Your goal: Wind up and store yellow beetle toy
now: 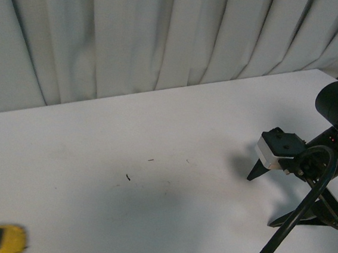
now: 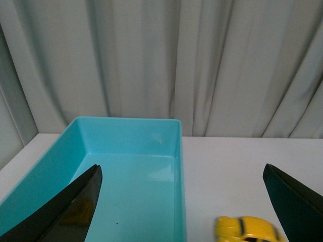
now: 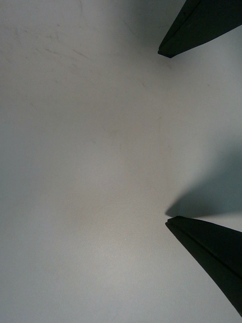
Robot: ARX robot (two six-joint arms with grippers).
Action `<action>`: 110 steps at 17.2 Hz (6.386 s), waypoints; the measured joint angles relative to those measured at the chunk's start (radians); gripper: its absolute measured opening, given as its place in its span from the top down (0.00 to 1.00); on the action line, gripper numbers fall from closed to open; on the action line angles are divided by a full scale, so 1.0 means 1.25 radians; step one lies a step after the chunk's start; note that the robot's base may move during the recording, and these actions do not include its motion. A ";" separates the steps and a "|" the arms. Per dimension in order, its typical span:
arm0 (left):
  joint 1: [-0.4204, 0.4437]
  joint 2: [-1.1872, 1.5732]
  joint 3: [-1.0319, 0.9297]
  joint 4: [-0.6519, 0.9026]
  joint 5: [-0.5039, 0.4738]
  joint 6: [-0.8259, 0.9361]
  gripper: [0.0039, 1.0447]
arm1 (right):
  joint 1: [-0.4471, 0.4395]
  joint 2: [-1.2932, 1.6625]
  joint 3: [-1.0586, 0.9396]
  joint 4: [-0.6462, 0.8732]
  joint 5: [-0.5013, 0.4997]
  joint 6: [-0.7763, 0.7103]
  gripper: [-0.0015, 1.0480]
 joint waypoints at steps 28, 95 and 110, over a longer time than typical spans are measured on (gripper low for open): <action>0.000 0.000 0.000 0.000 0.000 0.000 0.06 | 0.392 -1.295 -0.606 0.669 0.459 1.387 0.99; -0.196 1.422 0.862 -0.409 -0.049 1.187 0.06 | 0.392 -1.685 -0.767 0.450 0.461 1.422 0.06; -0.218 1.602 0.859 -0.313 -0.131 0.954 0.06 | 0.392 -1.685 -0.767 0.450 0.461 1.422 0.06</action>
